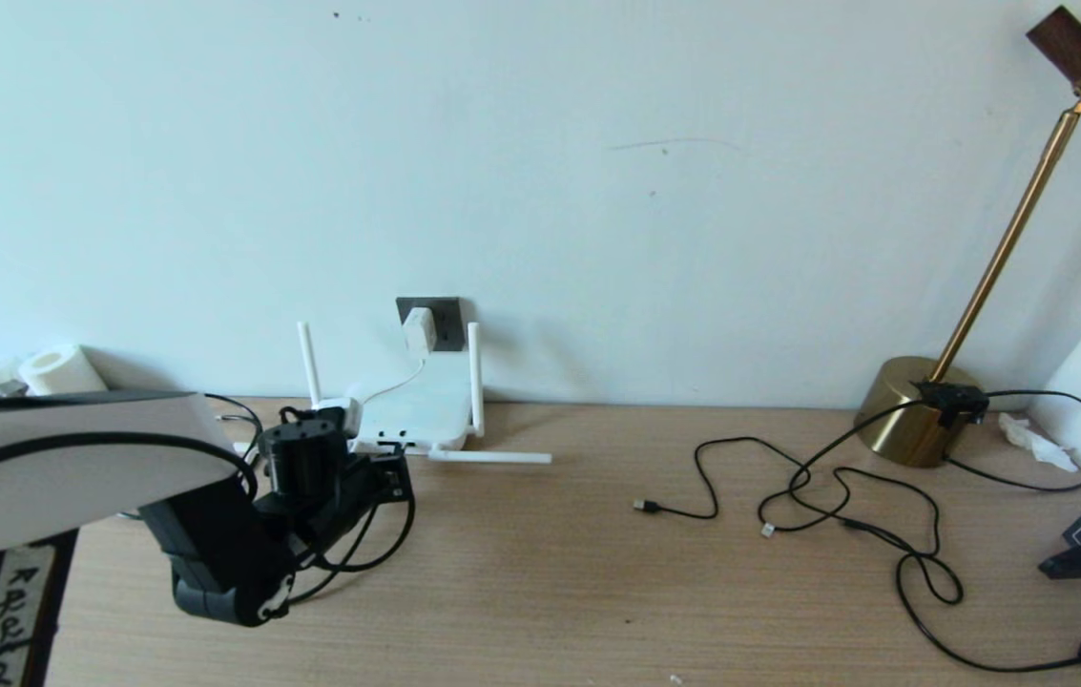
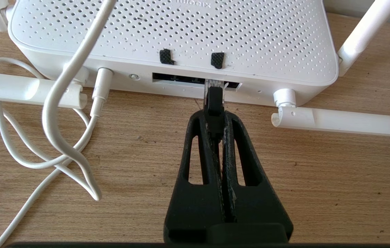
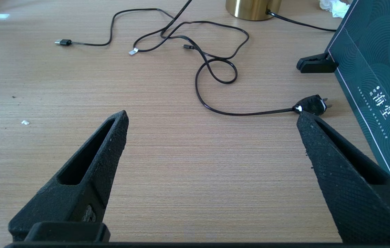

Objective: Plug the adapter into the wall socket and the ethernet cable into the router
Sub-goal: Align cable and router interface

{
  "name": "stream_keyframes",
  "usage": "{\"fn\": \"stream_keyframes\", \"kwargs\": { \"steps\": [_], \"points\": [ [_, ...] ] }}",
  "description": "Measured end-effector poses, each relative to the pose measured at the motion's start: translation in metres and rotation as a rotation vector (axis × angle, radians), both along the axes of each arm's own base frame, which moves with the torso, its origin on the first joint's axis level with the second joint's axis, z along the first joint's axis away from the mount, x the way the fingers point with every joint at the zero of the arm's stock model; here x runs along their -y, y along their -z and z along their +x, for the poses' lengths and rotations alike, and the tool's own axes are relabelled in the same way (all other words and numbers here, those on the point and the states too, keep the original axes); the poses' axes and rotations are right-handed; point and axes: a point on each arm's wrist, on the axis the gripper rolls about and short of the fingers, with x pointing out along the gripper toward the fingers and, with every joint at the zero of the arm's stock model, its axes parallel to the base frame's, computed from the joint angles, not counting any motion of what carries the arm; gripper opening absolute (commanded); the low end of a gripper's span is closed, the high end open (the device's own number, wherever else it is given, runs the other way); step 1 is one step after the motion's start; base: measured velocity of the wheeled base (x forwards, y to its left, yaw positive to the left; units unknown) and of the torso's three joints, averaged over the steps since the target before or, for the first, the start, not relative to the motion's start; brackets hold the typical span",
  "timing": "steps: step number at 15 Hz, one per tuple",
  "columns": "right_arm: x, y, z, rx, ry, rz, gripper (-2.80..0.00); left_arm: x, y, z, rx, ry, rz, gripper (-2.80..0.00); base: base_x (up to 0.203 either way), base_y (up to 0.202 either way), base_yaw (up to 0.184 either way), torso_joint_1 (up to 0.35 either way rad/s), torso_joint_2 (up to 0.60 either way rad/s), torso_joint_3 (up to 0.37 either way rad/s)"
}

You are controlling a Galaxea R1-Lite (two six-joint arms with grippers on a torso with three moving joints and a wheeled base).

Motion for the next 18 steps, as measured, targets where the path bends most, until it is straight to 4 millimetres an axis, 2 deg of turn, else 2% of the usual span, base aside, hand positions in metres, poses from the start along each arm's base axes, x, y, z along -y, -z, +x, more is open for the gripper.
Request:
{"fn": "stream_keyframes", "kwargs": {
  "steps": [18],
  "points": [
    [0.0000,0.0000,0.0000,0.000,0.000,-0.001,0.00,0.0003,-0.0018,0.0013,0.001,0.000,0.000,-2.80,0.000,0.000,0.000,0.000,0.00,0.000]
  ]
}}
